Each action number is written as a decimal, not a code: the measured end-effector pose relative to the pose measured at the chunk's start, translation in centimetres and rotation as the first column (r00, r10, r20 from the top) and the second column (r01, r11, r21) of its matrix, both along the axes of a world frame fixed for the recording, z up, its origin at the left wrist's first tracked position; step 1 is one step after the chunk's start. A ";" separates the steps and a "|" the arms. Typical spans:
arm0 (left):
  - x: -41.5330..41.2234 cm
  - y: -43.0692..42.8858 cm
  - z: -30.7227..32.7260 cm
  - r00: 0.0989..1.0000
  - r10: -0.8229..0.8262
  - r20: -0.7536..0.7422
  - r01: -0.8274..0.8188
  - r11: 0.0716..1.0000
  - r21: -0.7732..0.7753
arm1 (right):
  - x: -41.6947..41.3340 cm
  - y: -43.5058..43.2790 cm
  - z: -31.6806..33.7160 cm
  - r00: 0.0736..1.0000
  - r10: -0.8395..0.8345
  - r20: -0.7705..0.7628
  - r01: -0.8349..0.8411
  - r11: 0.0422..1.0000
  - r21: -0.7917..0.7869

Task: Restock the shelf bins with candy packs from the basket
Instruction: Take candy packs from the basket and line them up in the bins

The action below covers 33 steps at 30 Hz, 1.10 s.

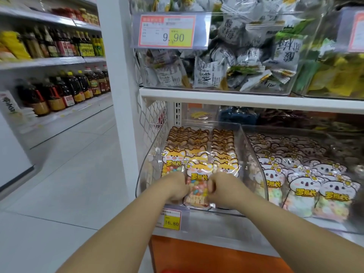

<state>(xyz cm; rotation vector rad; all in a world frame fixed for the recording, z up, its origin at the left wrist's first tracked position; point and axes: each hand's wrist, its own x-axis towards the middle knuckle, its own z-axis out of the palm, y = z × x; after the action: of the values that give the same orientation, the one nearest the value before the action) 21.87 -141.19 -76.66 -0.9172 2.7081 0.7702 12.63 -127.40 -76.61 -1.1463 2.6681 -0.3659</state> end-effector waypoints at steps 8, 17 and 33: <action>-0.6 -0.2 0.1 0.992 0.023 -0.125 -0.037 0.993 -0.114 | 0.5 -0.7 -0.3 0.992 0.127 -0.020 -0.124 0.987 0.099; 0.6 -1.2 -0.1 0.991 0.053 -0.126 -0.075 0.981 -0.177 | 0.9 -3.1 0.3 0.991 0.136 0.004 -0.135 0.982 0.128; 0.7 0.1 0.2 0.994 0.058 -0.094 -0.073 0.984 -0.161 | 0.9 -1.1 0.6 0.906 -0.166 0.389 0.278 0.927 -0.252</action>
<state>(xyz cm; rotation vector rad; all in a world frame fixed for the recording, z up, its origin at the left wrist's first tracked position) 22.53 -141.10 -76.44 -1.0352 2.8670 0.6206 13.54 -128.53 -76.03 -0.7418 2.4659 -0.9580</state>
